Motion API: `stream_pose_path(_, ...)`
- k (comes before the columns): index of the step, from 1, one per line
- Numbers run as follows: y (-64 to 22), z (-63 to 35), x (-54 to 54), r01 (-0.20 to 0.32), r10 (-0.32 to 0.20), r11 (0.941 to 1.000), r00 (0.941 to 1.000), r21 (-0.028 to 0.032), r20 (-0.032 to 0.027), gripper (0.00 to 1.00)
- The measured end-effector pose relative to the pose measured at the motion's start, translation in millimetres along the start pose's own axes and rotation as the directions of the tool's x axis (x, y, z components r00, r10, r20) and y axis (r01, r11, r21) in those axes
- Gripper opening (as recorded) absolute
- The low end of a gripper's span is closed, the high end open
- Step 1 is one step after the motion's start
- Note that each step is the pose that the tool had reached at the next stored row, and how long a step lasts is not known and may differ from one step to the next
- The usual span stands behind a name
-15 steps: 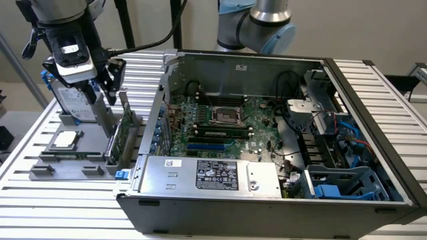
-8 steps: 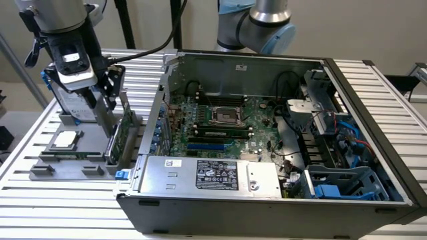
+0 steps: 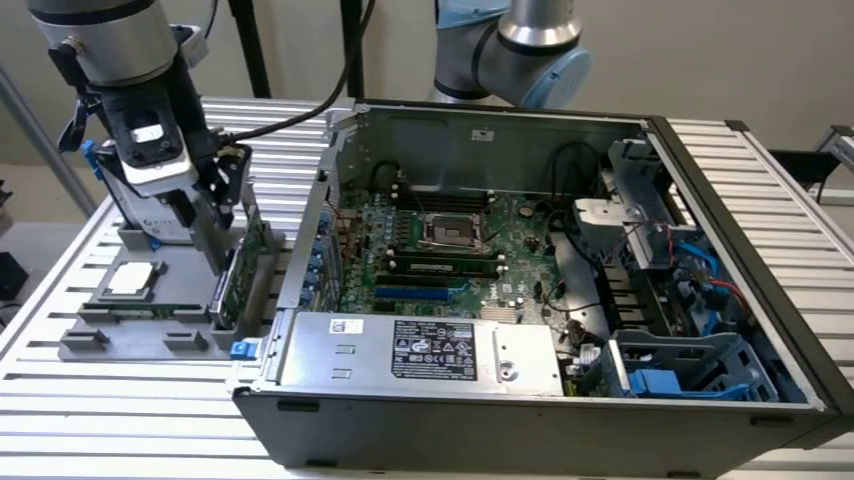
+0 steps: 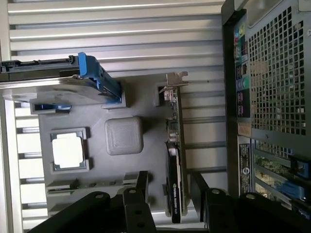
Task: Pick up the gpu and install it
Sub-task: 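Pick up the gpu and move the gpu toward the slot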
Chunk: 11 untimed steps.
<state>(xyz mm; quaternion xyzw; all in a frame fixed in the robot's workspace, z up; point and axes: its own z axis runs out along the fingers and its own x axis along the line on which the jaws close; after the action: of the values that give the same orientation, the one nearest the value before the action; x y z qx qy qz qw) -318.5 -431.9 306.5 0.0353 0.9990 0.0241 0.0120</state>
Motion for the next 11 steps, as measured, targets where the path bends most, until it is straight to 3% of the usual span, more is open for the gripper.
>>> stream_pose_path(11, -1.1, 20.1, 0.0, 0.0, 0.0, 1.0, 1.0, 0.0, 0.0, 0.48)
